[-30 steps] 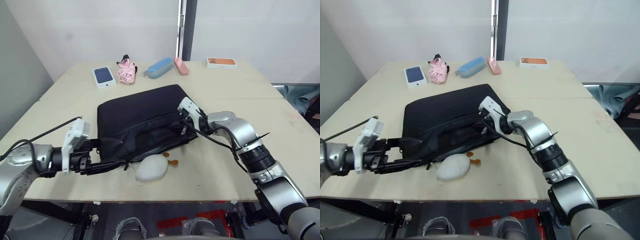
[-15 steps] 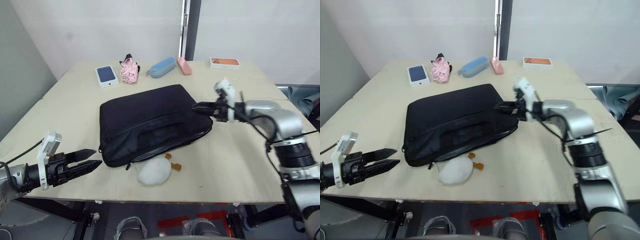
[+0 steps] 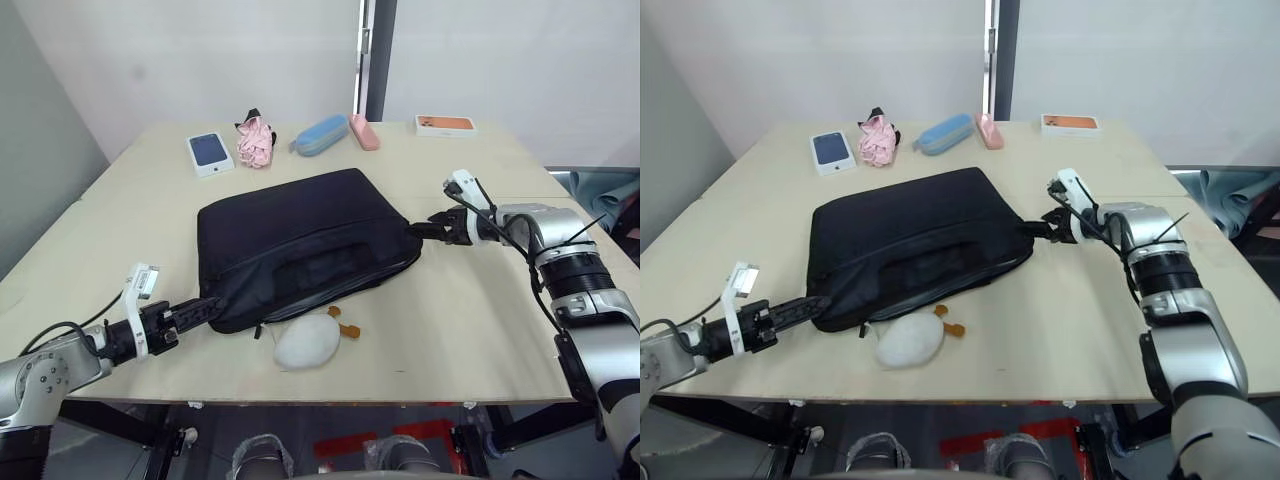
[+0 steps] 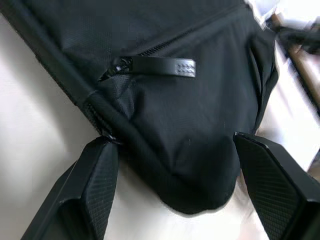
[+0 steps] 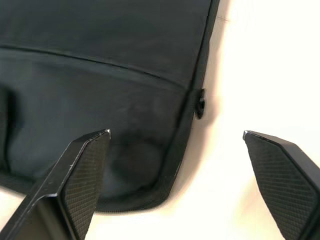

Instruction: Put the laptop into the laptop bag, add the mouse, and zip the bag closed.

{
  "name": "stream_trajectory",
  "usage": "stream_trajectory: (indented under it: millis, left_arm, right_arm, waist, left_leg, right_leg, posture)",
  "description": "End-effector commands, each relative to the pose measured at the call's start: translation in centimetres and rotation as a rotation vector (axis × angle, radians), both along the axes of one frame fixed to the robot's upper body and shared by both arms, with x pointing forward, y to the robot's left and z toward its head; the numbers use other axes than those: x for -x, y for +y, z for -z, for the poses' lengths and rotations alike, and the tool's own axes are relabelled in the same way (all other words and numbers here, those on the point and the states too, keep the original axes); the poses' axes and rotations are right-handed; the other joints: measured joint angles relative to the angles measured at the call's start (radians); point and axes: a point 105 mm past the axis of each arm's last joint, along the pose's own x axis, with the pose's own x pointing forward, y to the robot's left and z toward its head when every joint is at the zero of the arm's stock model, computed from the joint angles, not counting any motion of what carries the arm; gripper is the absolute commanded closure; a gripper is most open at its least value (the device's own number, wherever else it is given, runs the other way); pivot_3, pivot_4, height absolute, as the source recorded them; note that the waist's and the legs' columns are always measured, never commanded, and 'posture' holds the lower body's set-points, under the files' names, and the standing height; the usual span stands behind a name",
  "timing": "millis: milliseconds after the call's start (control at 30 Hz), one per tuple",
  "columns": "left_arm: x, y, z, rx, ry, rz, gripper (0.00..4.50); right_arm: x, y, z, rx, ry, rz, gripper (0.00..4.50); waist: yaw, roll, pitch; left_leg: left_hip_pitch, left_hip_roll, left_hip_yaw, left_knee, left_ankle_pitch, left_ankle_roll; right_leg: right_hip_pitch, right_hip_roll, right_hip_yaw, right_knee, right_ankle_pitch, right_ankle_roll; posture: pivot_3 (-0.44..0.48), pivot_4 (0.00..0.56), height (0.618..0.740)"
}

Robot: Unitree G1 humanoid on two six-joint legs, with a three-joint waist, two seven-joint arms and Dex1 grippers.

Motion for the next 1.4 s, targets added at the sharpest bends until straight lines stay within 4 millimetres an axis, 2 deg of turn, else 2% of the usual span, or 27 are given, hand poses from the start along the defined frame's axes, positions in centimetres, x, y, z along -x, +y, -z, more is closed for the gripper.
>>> stream_trajectory:
  millis: [33,167,200,300,433,533,633,800,933,1067,1200,1233,1333,1400]
  left_arm:
    - [0.3,-0.3,0.7,-0.026,0.041,0.010,0.79]
    - [-0.1,-0.5,1.7,-0.062,0.075,0.008,0.79]
    - [-0.4,-0.5,1.7,-0.067,0.071,0.001,0.79]
    - [-1.8,-0.1,1.6,-0.059,0.070,-0.053,1.64]
    - [-2.2,-0.4,0.7,-0.062,0.028,-0.032,3.00]
    - [-3.4,1.8,0.1,-0.154,0.011,-0.109,4.01]
    - [-4.0,3.4,-1.1,-0.185,-0.022,-0.142,4.03]
    - [-4.8,6.9,-3.4,-0.243,-0.076,-0.205,4.03]
    - [-5.8,9.3,-4.8,-0.308,-0.101,-0.251,4.03]
    - [-6.4,10.1,-5.5,-0.320,-0.116,-0.247,4.03]
    - [-5.9,9.1,-4.9,-0.328,-0.107,-0.161,4.03]
    - [-5.8,8.9,-4.5,-0.340,-0.101,-0.144,4.03]
    - [-5.5,9.1,-3.5,-0.393,-0.082,-0.127,3.07]
    - [-5.5,9.2,-3.7,-0.399,-0.092,-0.129,2.41]
  right_arm:
    - [-0.4,0.5,-0.8,-0.047,-0.006,0.005,0.02]
    - [-0.3,1.0,1.0,-0.058,0.047,0.016,0.02]
    - [-0.2,1.1,1.2,-0.059,0.046,0.013,0.26]
    - [-0.1,1.4,1.1,-0.086,0.032,0.000,1.17]
    - [0.3,1.5,0.8,-0.090,0.020,-0.016,2.46]
    - [1.3,1.9,0.7,-0.099,0.018,-0.058,3.51]
    - [2.3,2.5,0.8,-0.093,0.020,-0.093,4.48]
    - [4.3,4.5,1.1,-0.073,0.022,-0.160,4.48]
    - [6.6,7.4,1.4,-0.072,0.024,-0.265,4.48]
    - [7.2,8.6,1.8,-0.052,-0.025,-0.290,4.48]
    - [6.4,8.0,2.1,-0.029,-0.058,-0.241,4.48]
    - [6.3,7.7,2.1,-0.029,-0.054,-0.230,4.18]
    - [6.4,7.1,1.8,-0.036,-0.047,-0.236,3.18]
    - [6.5,6.7,1.4,-0.032,-0.052,-0.246,2.54]
  waist:
    - [0.005,0.000,0.000]
    - [0.014,0.000,0.000]
    - [0.017,0.000,0.000]
    - [0.022,0.000,0.000]
    - [0.024,0.000,0.000]
    - [0.027,0.000,0.000]
    - [0.023,0.000,0.000]
    - [0.013,-0.001,0.000]
    - [0.012,-0.001,0.001]
    - [0.019,-0.001,0.001]
    - [0.024,-0.001,0.001]
    - [0.024,-0.001,0.001]
    - [0.025,-0.001,0.001]
    - [0.028,-0.001,0.001]
  left_leg:
    - [0.000,0.000,0.000,0.000,0.000,0.000]
    - [-0.001,0.000,-0.002,0.001,0.000,0.000]
    - [-0.001,0.000,-0.002,0.002,0.000,0.000]
    - [0.001,0.000,-0.001,0.003,0.000,0.000]
    - [0.002,0.000,-0.002,0.006,0.000,0.000]
    - [0.002,0.000,-0.002,0.005,0.000,0.000]
    - [0.001,0.000,-0.003,0.005,0.000,0.000]
    - [0.001,0.001,-0.002,0.003,0.000,-0.001]
    - [0.001,0.002,-0.003,0.001,0.000,-0.002]
    - [-0.001,0.001,-0.003,0.000,0.000,-0.002]
    - [-0.005,0.001,-0.006,0.000,0.003,-0.007]
    - [-0.005,0.001,-0.006,0.000,0.003,-0.007]
    - [-0.005,0.001,-0.007,0.000,0.003,-0.007]
    - [-0.005,0.000,-0.007,0.000,0.003,-0.007]
  right_leg:
    - [0.000,0.000,0.000,0.000,0.000,0.000]
    - [0.000,0.000,-0.001,0.000,0.000,0.000]
    - [0.001,-0.001,-0.001,0.001,0.000,0.000]
    - [0.001,-0.001,-0.001,0.003,0.000,0.000]
    - [0.002,-0.001,0.000,0.006,0.000,0.000]
    - [0.001,-0.001,0.000,0.006,0.000,0.000]
    - [0.001,0.000,-0.001,0.006,0.000,0.000]
    - [0.000,0.001,-0.001,0.004,0.000,0.000]
    - [0.000,0.002,-0.001,0.002,0.000,0.000]
    - [0.001,0.001,-0.002,-0.002,0.001,0.001]
    - [0.000,0.000,-0.004,-0.004,0.001,0.001]
    - [0.000,0.000,-0.005,-0.004,0.001,0.001]
    - [0.000,0.000,-0.005,-0.003,0.001,0.001]
    - [0.001,0.000,-0.005,-0.003,0.001,0.001]
  posture:
    - [0.000,0.150,0.740]
    - [0.000,0.150,0.740]
    - [0.000,0.150,0.740]
    - [0.000,0.150,0.740]
    - [0.000,0.150,0.740]
    - [0.000,0.150,0.740]
    - [0.000,0.150,0.740]
    - [0.000,0.150,0.740]
    - [0.000,0.150,0.740]
    - [0.000,0.150,0.740]
    - [0.000,0.150,0.740]
    - [0.000,0.150,0.740]
    - [0.000,0.150,0.740]
    - [0.000,0.150,0.740]
